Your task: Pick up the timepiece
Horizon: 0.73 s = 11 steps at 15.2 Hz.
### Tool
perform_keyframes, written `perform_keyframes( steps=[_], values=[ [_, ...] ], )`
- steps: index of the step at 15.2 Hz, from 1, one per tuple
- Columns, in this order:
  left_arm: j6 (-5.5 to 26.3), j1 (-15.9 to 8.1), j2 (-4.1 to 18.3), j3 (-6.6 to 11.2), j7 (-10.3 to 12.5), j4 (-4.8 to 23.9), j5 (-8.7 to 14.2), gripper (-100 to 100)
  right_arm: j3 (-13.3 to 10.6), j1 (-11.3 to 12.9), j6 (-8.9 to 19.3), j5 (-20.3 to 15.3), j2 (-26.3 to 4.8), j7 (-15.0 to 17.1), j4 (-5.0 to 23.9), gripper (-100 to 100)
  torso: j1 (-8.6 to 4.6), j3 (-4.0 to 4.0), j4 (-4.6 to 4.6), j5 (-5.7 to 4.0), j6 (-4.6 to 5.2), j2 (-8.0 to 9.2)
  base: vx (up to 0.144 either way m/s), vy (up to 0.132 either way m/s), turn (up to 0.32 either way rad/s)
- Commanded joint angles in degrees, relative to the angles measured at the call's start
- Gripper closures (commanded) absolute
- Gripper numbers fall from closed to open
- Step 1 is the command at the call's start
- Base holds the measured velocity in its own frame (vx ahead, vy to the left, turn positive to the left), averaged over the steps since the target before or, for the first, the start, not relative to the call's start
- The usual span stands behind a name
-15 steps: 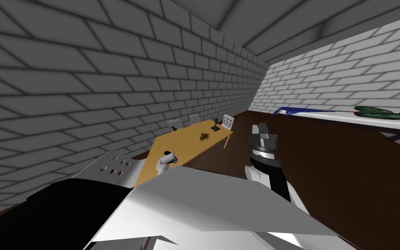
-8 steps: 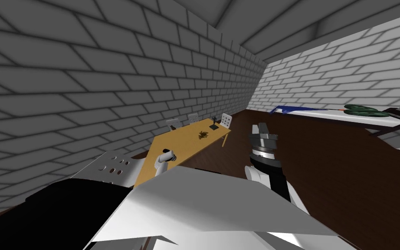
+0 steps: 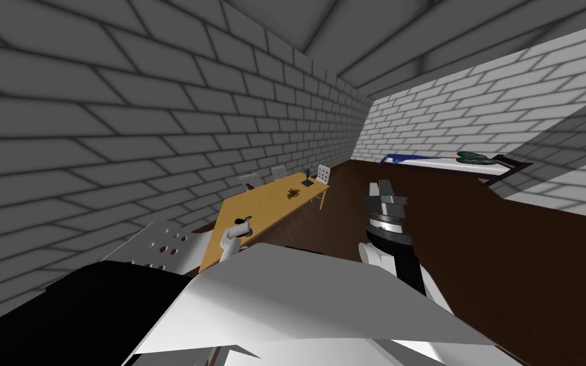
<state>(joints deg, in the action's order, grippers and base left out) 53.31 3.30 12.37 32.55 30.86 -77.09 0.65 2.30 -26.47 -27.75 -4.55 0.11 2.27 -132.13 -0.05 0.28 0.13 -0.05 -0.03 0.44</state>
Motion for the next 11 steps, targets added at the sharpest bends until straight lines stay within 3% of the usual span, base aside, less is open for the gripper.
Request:
perform_keyframes(
  steps=[1, 7, 11],
  values=[
    [0.2, 0.1, 1.1, 0.82, 0.2, 1.6, -1.3, -100, 0.0, 0.0, 0.0, 0.0, 0.0, 0.0, 0.0, 0, 0.0, 0.0, 0.0, 0.0, 0.0, 0.0, 0.052, -0.029, -0.057],
    [3.0, -0.1, 3.7, 2.77, -0.5, 7.3, -6.2, -100, 0.0, 0.0, 0.0, 0.0, 0.0, 0.0, 0.0, 0, 0.17, -0.64, -0.25, 0.05, 0.03, -1.09, 0.159, -0.016, -0.092],
    [5.0, -0.4, 5.0, 3.64, -1.2, 10.5, -9.3, -100, 0.0, 0.0, 0.0, 0.0, 0.0, 0.0, 0.0, 0, 0.31, -0.68, -0.26, 0.07, 0.02, -1.16, 0.18, 0.023, -0.085]
  ],
)
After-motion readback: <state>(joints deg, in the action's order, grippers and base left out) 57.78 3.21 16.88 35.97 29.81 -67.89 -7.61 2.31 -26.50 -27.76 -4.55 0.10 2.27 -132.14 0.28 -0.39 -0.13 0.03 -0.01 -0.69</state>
